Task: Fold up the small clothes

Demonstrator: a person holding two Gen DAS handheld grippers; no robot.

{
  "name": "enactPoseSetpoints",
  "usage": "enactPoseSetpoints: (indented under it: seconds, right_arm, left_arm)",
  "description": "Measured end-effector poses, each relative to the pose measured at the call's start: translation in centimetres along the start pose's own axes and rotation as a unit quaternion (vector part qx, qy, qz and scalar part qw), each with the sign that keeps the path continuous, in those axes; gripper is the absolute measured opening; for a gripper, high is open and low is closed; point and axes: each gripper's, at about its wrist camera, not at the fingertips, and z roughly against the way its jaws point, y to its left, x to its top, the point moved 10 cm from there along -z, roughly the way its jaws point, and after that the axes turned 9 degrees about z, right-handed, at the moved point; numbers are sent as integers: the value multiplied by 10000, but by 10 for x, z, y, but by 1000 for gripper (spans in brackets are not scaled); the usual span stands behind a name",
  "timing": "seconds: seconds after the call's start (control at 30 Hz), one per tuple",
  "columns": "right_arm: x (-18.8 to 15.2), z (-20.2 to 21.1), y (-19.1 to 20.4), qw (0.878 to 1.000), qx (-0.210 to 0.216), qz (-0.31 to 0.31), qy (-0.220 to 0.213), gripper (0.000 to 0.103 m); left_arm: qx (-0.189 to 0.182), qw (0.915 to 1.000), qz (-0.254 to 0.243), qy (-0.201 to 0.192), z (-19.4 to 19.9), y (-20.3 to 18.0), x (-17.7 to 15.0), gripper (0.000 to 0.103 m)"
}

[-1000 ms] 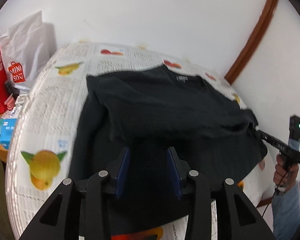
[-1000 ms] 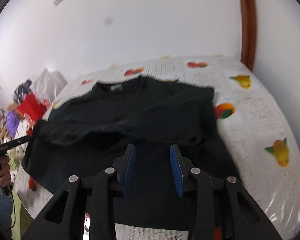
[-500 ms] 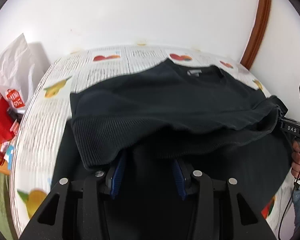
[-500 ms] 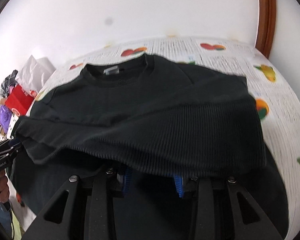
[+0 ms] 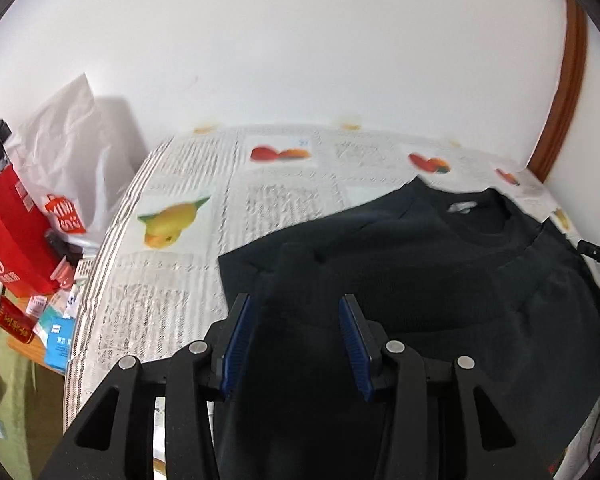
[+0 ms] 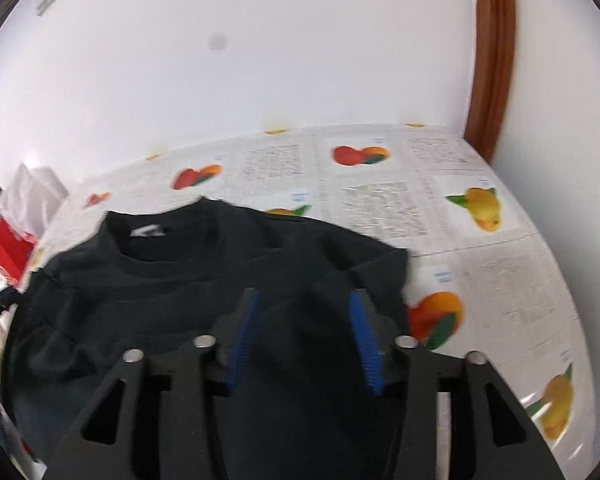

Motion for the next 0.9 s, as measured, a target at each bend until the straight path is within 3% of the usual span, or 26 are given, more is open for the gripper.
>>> enactPoseSetpoints:
  seconds: [0.2, 0.23, 0.27, 0.3, 0.33, 0.37, 0.43, 0.57, 0.67, 0.9]
  right_arm:
    - [-10, -36, -13, 9991, 32, 19, 422, 53]
    - [-10, -40, -12, 9990, 77, 3, 435, 52]
    - [-10, -42, -11, 9991, 78, 16, 413, 49]
    - [-9, -44, -9, 9992, 85, 66, 387, 46]
    - [-8, -45, -4, 9991, 125, 152, 383, 36]
    - [-7, -45, -1, 9989, 130, 247, 378, 27]
    - [-2, -38, 5, 9987, 114, 425, 241, 12]
    - [16, -12, -4, 9988, 183, 297, -346, 8]
    - [28, 2, -23, 9970, 417, -88, -648, 8]
    - [-2, -51, -36, 9992, 261, -245, 191, 8]
  left_arm:
    - [37, 9997, 5, 253, -23, 7, -5, 42]
    - [13, 9996, 7, 289, -25, 7, -6, 40]
    - [10, 9996, -12, 290, -26, 5, -6, 32]
    - [48, 9996, -49, 276, -26, 5, -7, 28]
    - [88, 9996, -68, 250, -26, 4, -7, 25]
    - [120, 9997, -83, 195, -25, 3, -6, 16]
    - [132, 9999, -81, -53, -17, 1, 0, 14]
    - [-145, 9989, 289, -344, -7, 1, 13, 14]
    - [-273, 9979, 466, -354, -10, 1, 19, 14]
    - [-18, 9990, 430, 94, -40, -4, 10, 16]
